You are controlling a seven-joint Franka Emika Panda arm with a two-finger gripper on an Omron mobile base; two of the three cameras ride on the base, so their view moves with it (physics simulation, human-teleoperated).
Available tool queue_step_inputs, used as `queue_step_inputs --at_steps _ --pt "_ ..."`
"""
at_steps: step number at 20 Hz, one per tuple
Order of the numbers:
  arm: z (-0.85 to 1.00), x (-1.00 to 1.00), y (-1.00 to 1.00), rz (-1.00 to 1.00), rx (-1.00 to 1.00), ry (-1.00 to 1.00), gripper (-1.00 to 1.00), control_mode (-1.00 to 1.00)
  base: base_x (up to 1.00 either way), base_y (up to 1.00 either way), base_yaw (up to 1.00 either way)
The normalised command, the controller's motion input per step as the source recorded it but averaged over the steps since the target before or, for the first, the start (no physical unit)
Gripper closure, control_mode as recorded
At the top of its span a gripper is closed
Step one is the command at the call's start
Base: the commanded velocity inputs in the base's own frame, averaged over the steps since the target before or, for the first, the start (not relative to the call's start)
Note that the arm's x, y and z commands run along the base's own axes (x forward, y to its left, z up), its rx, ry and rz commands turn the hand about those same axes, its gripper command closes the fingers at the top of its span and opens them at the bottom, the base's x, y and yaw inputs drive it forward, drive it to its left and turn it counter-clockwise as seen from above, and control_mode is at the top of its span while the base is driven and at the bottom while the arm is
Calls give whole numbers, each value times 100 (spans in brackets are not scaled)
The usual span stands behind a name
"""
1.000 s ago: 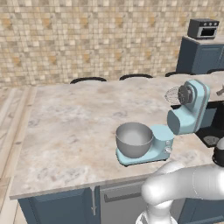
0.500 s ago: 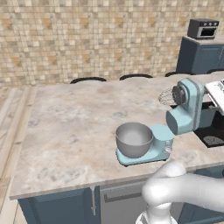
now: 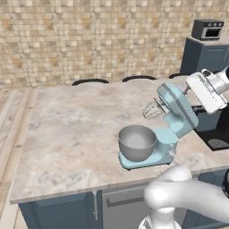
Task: Close the stand mixer head.
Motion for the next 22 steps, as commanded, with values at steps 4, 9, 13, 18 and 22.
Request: queue_step_inputs --at_steps 4,9,13,18,22 --pt "-2 12 100 5 -45 -36 -100 -100 0 0 0" --pt "0 0 100 8 -41 -24 -100 -100 0 0 0" --pt "0 -14 100 13 -25 -16 -100 -100 0 0 0" --pt "25 -17 85 21 -10 -10 -100 -100 0 0 0" --pt "36 -10 40 27 -16 -9 -100 -100 0 0 0"
